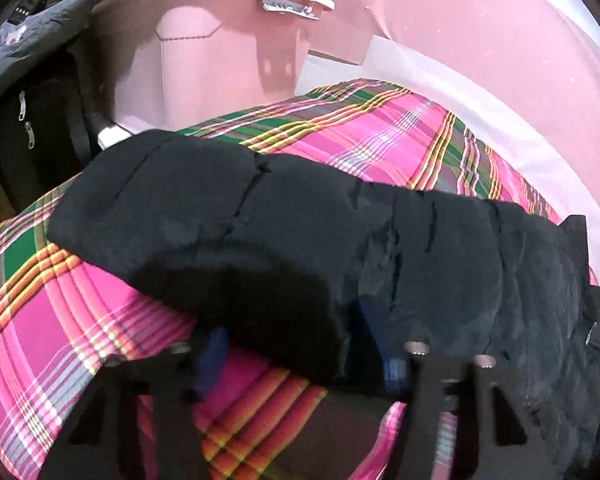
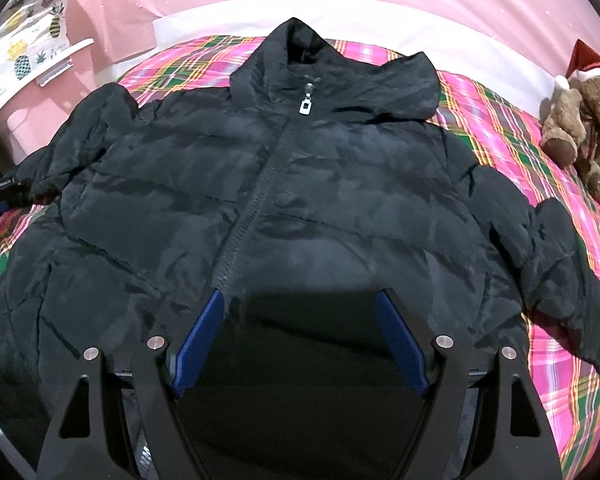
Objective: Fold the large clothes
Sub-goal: 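Fold the held sleeve across the jacket body and open the left tool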
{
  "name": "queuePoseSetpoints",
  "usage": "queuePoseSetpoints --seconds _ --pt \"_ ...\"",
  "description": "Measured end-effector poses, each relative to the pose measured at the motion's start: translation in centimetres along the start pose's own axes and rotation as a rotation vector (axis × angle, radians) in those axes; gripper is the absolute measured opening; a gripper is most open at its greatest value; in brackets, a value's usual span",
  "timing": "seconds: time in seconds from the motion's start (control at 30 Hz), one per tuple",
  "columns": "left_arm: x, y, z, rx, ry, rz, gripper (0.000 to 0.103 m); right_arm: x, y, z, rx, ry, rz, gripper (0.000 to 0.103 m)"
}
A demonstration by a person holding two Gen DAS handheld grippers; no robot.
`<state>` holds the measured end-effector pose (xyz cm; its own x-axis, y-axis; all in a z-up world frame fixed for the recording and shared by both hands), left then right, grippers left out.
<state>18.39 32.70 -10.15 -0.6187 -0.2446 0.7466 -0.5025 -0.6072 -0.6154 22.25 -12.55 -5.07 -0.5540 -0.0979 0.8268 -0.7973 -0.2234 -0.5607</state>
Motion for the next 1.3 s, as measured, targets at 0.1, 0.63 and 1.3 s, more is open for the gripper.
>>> queuePoseSetpoints --seconds 0.1,0.63,1.3 --pt "0.7 -0.7 0.3 -0.010 0.034 -0.006 0.026 0.3 0.7 0.6 -0.013 0.004 -0.003 0.078" --pt "13.9 -2.4 13.6 -0.264 0.321 0.124 0.018 4.8 2.3 5.4 -0.099 0.045 0.089 0.078" --pt "11.3 11.8 34.3 -0.644 0.564 -0.118 0.024 5.8 4.2 11.5 -0.226 0.054 0.131 0.078"
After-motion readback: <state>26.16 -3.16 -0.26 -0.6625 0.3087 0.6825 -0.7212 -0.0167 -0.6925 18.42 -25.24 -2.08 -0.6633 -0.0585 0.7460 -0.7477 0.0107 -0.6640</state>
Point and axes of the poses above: each gripper's, at about its wrist camera, not at the fingertips, and x roughly against the way its jaws point, z to its right, y to its underside, the point moved 2 cm from there along -x, roughly the way its jaws point
